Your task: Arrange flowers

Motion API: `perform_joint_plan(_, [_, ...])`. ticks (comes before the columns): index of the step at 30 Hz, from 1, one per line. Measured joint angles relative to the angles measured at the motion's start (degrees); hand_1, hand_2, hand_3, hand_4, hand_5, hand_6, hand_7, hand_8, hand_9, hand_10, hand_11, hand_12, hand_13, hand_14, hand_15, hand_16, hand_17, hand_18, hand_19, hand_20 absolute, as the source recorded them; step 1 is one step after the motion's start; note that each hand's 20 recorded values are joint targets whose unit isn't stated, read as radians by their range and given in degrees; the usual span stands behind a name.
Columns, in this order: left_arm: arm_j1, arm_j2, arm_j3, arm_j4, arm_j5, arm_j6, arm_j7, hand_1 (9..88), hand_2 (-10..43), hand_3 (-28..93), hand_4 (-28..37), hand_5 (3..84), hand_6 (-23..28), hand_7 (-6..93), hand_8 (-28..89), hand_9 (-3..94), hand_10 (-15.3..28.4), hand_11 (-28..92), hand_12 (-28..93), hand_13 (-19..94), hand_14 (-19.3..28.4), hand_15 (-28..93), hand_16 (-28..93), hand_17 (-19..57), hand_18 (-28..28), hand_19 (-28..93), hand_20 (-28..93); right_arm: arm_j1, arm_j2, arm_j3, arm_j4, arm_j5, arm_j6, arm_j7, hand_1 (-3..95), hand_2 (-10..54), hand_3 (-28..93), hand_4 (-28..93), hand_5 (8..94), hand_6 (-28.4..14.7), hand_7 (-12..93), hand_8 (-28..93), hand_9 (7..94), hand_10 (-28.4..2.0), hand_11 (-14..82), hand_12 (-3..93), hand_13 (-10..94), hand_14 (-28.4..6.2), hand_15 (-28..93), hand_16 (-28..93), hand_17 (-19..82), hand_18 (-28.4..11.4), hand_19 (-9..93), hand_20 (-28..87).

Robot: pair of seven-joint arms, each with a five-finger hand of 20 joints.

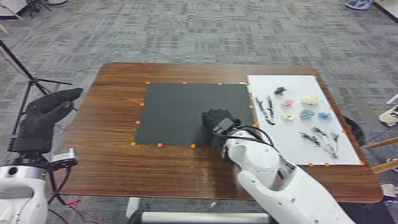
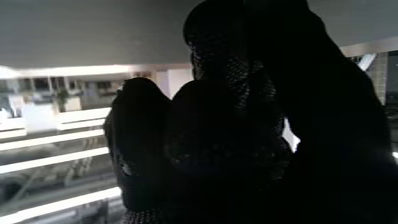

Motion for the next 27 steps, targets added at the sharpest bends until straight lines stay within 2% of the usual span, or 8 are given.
perform_joint_plan(4, [1.0, -0.33, -0.16, -0.34, -0.34, 0.0, -0.06, 28.6, -9.5, 63, -26.6, 45.3, 2.1, 18.7, -8, 38.5, 11.2, 16, 13, 29, 13.0, 8, 3, 0.4, 9.1, 0, 15, 1.4, -0.1, 0.6, 0.0, 5.9, -1.7, 1.5, 62.2, -9.5, 54, -12, 72.9, -1.8, 41, 26, 91.8, -9.7, 41.8, 32.5, 94, 0.2, 67, 23, 77, -7.7, 93, 51])
perform_joint_plan(12, [1.6, -0.86, 0.22, -0.27, -0.22, 0.12, -0.15, 26.8, -9.5, 64, -27.1, 45.5, 2.2, 18.7, -8, 38.6, 11.2, 16, 13, 29, 12.9, 8, 3, 0.6, 8.9, 0, 15, 3.7, -1.3, 2.1, -1.6, 12.7, -1.8, 2.8, 61.7, -9.5, 55, -11, 73.3, -2.6, 41, 24, 92.2, -9.9, 41.5, 32.0, 94, 0.2, 67, 23, 77, -7.8, 93, 52])
perform_joint_plan(15, [1.6, -0.79, 0.55, 0.55, -0.33, 0.65, -0.13, 25.5, -9.5, 65, -27.6, 46.1, 2.2, 18.9, -8, 39.2, 11.3, 16, 13, 29, 12.8, 8, 3, 0.7, 8.7, 0, 14, 4.3, -2.2, 2.7, -2.0, 15.5, -1.8, 3.4, 61.3, -9.5, 55, -11, 73.3, -2.8, 42, 24, 92.3, -10.0, 41.4, 31.6, 94, 0.1, 67, 23, 77, -7.9, 93, 53])
perform_joint_plan(20, [1.5, 0.13, 0.69, 3.32, -0.59, 2.11, -0.12, 24.8, -9.5, 66, -27.7, 46.7, 2.0, 19.5, -8, 39.8, 11.3, 17, 12, 30, 12.7, 8, 3, 0.8, 8.5, 0, 14, 4.9, -3.6, 3.1, -2.1, 21.0, -1.7, 4.6, 60.8, -9.5, 56, -11, 74.1, -2.8, 42, 23, 93.2, -10.6, 39.7, 30.1, 94, 0.0, 67, 23, 77, -8.0, 93, 54])
perform_joint_plan(22, [1.5, 0.48, 0.53, 4.14, -0.84, 2.59, -0.16, 24.7, -9.5, 66, -27.9, 46.7, 2.0, 19.7, -9, 40.0, 11.4, 17, 12, 30, 12.7, 8, 3, 0.9, 8.5, 0, 14, 5.0, -4.0, 2.9, -2.0, 20.2, -1.5, 4.8, 60.7, -9.5, 56, -11, 74.2, -2.7, 42, 22, 93.4, -10.6, 39.4, 29.6, 94, 0.1, 67, 23, 77, -8.0, 93, 54])
perform_joint_plan(24, [1.5, 0.67, 0.24, 4.54, -1.11, 3.02, -0.17, 24.7, -9.5, 66, -28.0, 46.7, 2.0, 19.7, -9, 40.0, 11.4, 17, 12, 30, 12.7, 8, 3, 0.9, 8.5, 0, 14, 5.1, -4.4, 2.7, -2.0, 19.6, -1.3, 5.1, 60.6, -9.5, 57, -12, 74.3, -2.6, 42, 22, 93.5, -10.6, 39.3, 29.4, 94, 0.0, 67, 23, 77, -8.0, 93, 54])
perform_joint_plan(27, [1.5, 0.86, -0.07, 4.66, -1.61, 3.56, -0.17, 24.7, -9.5, 66, -28.1, 46.8, 2.0, 19.8, -9, 40.0, 11.4, 17, 12, 30, 12.7, 8, 3, 0.9, 8.5, 0, 14, 5.3, -5.1, 2.8, -2.0, 20.7, -1.3, 5.8, 60.6, -9.5, 57, -12, 74.5, -2.6, 42, 22, 93.6, -10.6, 39.2, 29.0, 94, 0.1, 68, 23, 77, -8.0, 93, 55])
